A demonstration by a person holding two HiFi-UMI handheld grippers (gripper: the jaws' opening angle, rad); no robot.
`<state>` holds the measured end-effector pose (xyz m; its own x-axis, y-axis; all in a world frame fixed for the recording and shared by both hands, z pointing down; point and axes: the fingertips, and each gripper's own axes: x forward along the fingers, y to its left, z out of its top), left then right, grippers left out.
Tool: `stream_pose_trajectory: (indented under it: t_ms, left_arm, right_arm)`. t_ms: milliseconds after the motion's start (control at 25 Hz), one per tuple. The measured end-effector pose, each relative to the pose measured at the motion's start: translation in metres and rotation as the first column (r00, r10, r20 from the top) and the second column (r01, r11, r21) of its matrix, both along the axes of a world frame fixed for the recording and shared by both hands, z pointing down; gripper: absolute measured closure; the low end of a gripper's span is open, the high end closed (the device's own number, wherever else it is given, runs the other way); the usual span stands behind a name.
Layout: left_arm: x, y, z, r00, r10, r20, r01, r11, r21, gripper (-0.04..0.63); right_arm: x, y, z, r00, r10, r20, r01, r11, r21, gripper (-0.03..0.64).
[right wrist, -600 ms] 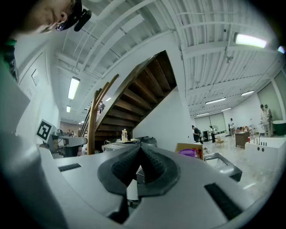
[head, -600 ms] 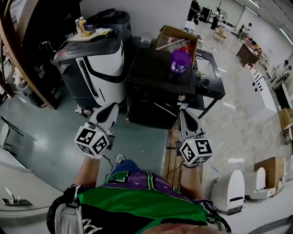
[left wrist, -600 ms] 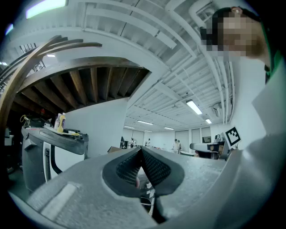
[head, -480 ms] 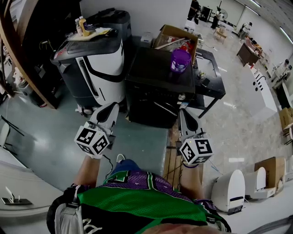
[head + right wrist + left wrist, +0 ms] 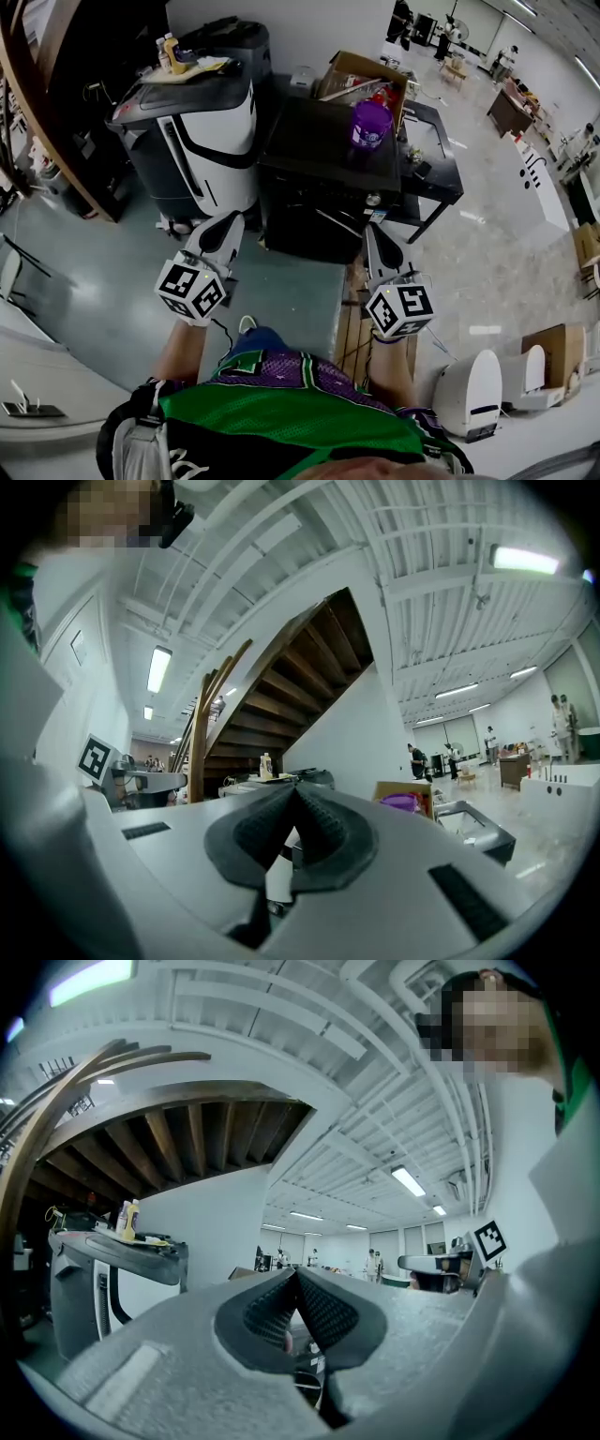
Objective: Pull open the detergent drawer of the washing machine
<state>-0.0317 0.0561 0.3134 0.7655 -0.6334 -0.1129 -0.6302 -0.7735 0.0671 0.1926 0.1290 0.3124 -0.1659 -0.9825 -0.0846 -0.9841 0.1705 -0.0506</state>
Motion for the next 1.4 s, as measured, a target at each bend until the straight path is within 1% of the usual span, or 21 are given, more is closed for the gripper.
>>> stream_pose_trajectory:
  t_ms: [160,320,400,680,840,1120,1400]
  left_arm:
    - [-0.001,-0.002,0.000,1.000,-0.003,0.001,0.003,1.000,-0.003,0.580]
    - [-0.003,-0.008,0.002,1.000,-0.006,0.007,0.006,1.000,-0.012,0.580]
    - [-0.006,-0.012,0.005,1.000,-0.010,0.014,0.010,1.000,-0.022,0.580]
    - [-0.018,-0.041,0.006,0.999,-0.034,0.024,0.035,0.998,-0.045,0.580]
    - [-0.030,-0.068,0.000,0.999,-0.039,0.013,0.039,0.998,-0.049,0.580]
    - [-0.060,-0.131,-0.012,0.999,-0.034,0.006,0.034,0.999,-0.015,0.580]
    - [-0.078,-0.197,-0.015,1.000,0.010,0.005,-0.010,1.000,-0.008,0.580]
  right_arm:
    - [-0.005,-0.004,-0.001,1.000,-0.024,-0.002,0.024,1.000,-0.002,0.618]
    - [-0.012,-0.013,0.000,0.998,-0.059,0.016,0.059,0.998,-0.005,0.617]
    - [-0.016,-0.020,0.000,0.997,-0.071,0.007,0.071,0.997,-0.009,0.617]
    - [-0.027,-0.050,-0.009,0.997,-0.072,0.032,0.071,0.997,0.006,0.617]
    - [-0.037,-0.078,-0.019,0.996,-0.070,0.050,0.068,0.997,0.023,0.617]
    - [-0.068,-0.140,-0.033,0.998,-0.048,0.039,0.047,0.998,0.048,0.615]
    - [-0.083,-0.199,-0.039,0.999,0.011,0.040,-0.013,0.999,0.050,0.615]
